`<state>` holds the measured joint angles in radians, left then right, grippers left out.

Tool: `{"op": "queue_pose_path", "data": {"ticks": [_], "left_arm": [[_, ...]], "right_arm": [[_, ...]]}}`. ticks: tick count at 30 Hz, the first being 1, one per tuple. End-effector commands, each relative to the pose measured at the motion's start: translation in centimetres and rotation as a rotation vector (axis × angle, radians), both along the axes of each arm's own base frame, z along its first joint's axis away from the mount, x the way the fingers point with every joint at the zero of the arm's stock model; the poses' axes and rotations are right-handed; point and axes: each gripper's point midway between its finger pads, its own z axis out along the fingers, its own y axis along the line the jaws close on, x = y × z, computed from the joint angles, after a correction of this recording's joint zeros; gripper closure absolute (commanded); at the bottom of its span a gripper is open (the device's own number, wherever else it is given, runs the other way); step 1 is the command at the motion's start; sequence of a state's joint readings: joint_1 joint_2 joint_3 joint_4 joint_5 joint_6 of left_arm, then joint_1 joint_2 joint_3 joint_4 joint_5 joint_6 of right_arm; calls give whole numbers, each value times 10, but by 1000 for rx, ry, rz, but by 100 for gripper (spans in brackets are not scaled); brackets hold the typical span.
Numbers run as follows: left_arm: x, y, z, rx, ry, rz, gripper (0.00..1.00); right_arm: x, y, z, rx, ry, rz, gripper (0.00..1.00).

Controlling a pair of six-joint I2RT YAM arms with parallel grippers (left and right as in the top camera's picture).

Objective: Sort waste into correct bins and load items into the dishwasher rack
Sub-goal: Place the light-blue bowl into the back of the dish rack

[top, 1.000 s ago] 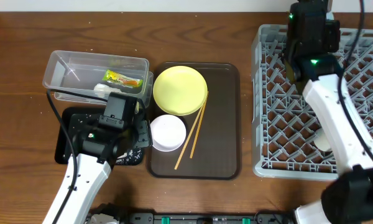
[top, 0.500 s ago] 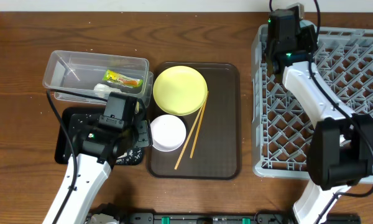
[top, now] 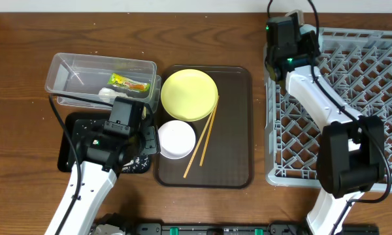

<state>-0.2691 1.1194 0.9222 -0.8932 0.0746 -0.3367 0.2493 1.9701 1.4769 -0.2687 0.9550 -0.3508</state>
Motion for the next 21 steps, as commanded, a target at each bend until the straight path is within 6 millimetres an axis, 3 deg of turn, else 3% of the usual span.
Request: {"op": "queue_pose_path", "data": {"ticks": [1, 7, 11, 14, 18, 21], "left_arm": [[-1, 4, -4, 14, 11, 10, 38], [-1, 4, -4, 14, 12, 9, 38], [-1, 4, -4, 14, 12, 9, 38], [-2, 4, -4, 14, 12, 9, 38], [-2, 4, -4, 14, 12, 9, 38], [-2, 4, -4, 15, 12, 10, 37]], "right_arm": [[-4, 12, -15, 48, 23, 7, 99], [-28, 15, -35, 149, 52, -70, 99], [-41, 22, -39, 230, 92, -66, 86], [-50, 25, -27, 278, 98, -54, 76], [-63, 29, 3, 340, 73, -23, 56], [-70, 40, 25, 431, 48, 36, 47]]}}
